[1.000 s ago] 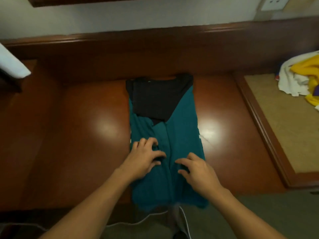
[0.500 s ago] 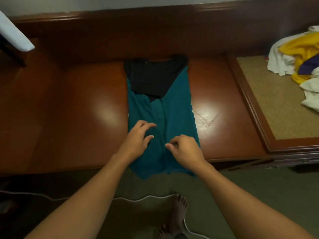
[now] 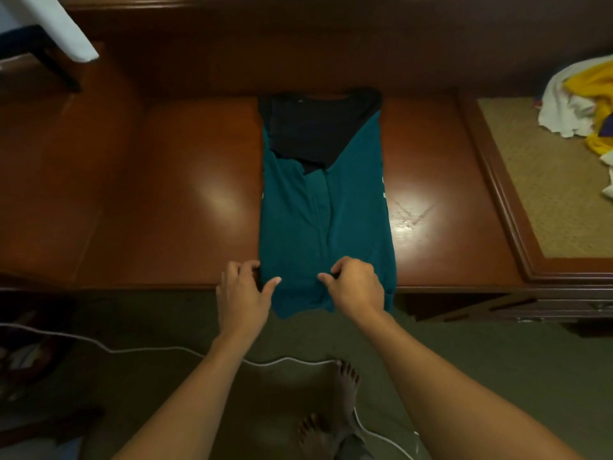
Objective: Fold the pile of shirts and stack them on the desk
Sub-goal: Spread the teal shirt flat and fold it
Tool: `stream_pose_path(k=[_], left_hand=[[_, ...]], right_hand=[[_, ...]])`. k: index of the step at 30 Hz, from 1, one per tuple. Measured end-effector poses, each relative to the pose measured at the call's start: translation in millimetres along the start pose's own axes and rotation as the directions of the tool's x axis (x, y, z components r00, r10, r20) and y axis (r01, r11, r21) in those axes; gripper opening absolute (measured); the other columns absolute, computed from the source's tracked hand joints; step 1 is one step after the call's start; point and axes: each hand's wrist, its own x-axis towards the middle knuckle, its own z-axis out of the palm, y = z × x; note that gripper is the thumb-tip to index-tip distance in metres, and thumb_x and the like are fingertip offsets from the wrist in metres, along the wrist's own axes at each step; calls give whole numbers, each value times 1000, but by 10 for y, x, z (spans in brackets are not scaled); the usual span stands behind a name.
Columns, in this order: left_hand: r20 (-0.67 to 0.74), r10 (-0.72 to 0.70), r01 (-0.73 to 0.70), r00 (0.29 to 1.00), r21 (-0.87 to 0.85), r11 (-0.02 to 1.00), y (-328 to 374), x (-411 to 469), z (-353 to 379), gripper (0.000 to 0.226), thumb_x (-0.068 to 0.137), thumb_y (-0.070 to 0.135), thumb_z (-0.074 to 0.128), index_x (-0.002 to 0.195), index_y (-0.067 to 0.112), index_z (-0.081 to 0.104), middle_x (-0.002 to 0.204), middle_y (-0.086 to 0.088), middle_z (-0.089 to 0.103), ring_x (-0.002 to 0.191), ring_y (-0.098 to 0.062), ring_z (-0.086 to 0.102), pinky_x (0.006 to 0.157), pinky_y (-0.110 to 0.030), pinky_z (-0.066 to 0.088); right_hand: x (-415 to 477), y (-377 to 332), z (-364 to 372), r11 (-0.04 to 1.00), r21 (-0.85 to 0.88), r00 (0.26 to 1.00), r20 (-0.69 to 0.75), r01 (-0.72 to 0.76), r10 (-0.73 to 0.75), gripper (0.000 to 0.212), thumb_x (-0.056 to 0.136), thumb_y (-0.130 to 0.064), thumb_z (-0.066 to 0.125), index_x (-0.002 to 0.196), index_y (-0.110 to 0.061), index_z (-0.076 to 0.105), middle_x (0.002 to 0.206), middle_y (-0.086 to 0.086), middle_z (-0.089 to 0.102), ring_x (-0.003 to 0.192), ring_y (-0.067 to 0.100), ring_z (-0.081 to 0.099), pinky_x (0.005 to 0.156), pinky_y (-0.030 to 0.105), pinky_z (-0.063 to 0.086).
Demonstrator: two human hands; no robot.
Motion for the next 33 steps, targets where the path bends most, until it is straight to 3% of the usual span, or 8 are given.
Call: stream_pose_path(k=[7,11,16,20,24,28,30,33], left_hand=[[6,-51,51,999,29,998,-15,16,-35,28,94,44,66,104,18,70,101,7,52,103,-19,50,93,-41,45],[-10,-77,75,997,-95,993,-22,-23,17,19,95,36,67,102,19,69,99,8,53,103,-19,52,94,-45,49],[-37,-123,113,992,-195,974,-104,-131,48,21,95,31,68,111,18,71,101,8,60,95,-15,61,85,-37,56],[-43,-229,206,973,-295,933,-176,-280,42,15,95,23,68,108,18,73,94,8,68,88,-4,63,72,-18,48],[135,-396,411,908,-463,785,-280,-374,212,30,91,17,73,121,13,68,105,3,71,101,-12,67,81,-22,49],[315,-398,501,862,-651,570,-214,-407,333,51,92,8,70,140,10,53,128,0,64,114,-12,60,95,-28,43],[352,-368,507,861,-655,561,-210,-419,378,50,94,10,68,141,14,52,128,1,64,112,-10,60,94,-29,44],[368,-321,488,873,-627,608,-209,-448,415,28,96,15,67,122,23,62,114,2,68,104,-9,63,80,-22,46]], right_hand=[[-195,161,-26,939,314,971,-230,138,-66,11,93,-32,70,85,-25,68,86,-8,69,76,12,65,70,29,51],[-394,244,151,739,671,995,-23,-57,98,9,93,-23,72,90,-20,64,78,4,72,43,21,61,42,25,44],[-369,391,342,913,395,986,-81,-103,147,7,88,-27,76,83,-26,71,76,-10,69,75,8,66,70,33,56],[-390,595,115,868,488,901,-329,-94,283,4,89,-20,73,88,-17,72,75,-10,64,71,2,59,73,21,42],[-353,882,-12,845,524,852,-388,-108,350,21,85,-22,80,101,-14,69,96,1,68,91,17,63,80,26,41],[-321,1004,-46,788,578,877,-242,-213,414,40,85,-27,81,116,-13,61,112,3,64,76,15,71,77,33,53],[-322,1026,-40,723,641,900,-113,-258,421,42,86,-26,80,119,-15,57,110,2,65,59,13,71,69,37,58],[-310,1097,23,707,650,928,-7,-279,373,43,86,-23,81,123,-16,61,105,1,68,75,18,72,78,41,61]])
